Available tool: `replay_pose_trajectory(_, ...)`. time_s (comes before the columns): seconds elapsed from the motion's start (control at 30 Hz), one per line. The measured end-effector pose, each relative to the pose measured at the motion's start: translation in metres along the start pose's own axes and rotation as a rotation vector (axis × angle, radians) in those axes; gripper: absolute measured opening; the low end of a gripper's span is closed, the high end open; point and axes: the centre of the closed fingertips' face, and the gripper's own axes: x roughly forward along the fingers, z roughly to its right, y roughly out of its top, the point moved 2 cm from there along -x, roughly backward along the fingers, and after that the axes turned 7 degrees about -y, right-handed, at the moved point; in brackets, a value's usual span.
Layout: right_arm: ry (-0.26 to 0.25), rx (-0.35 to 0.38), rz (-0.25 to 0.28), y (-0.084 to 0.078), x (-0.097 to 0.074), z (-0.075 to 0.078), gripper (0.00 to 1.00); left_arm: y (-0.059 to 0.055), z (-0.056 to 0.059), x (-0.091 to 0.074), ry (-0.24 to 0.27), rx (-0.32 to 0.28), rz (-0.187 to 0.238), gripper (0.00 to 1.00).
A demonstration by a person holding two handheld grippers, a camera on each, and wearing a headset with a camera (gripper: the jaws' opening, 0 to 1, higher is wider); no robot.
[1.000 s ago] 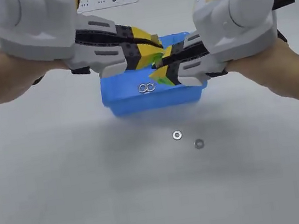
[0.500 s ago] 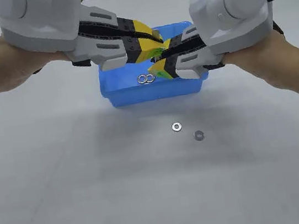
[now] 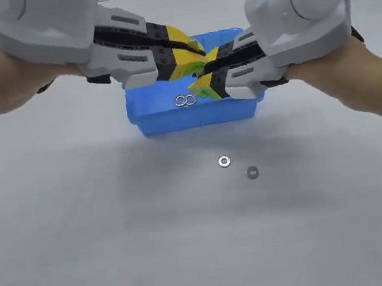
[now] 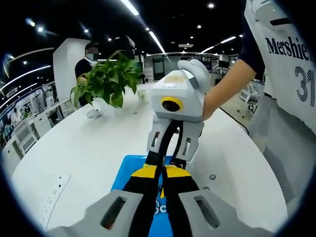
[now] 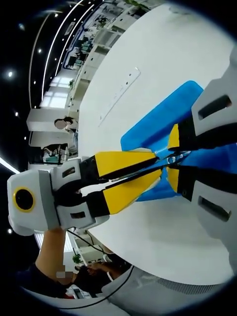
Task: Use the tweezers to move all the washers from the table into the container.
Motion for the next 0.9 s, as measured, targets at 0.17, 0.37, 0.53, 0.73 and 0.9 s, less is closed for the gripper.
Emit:
replay_pose_trajectory(0.17, 0.000, -0.023, 0.015, 0.009, -0.009, -0.004, 0.12, 0.012, 0.007, -0.005, -0.012, 0.023, 0.004, 0.07)
replay_pose_trajectory(0.37, -0.004, -0.069, 0.043, 0.024, -0.032, -0.013, 0.12, 0.039, 0.029, -0.013, -0.013, 0.070, 0.003, 0.07)
replay_pose_trajectory(0.53, 0.009, -0.078, 0.060, 0.032, -0.048, -0.024, 0.11, 0.055, 0.042, -0.014, -0.003, 0.071, 0.013, 0.07)
replay_pose_trajectory(0.73, 0.030, -0.098, 0.059, 0.033, -0.067, -0.046, 0.11, 0.067, 0.070, -0.012, 0.017, 0.066, 0.019, 0.07)
replay_pose_trajectory(0.9, 0.054, -0.111, 0.039, 0.022, -0.074, -0.071, 0.11, 0.063, 0.093, -0.007, -0.001, 0.026, -0.008, 0.07)
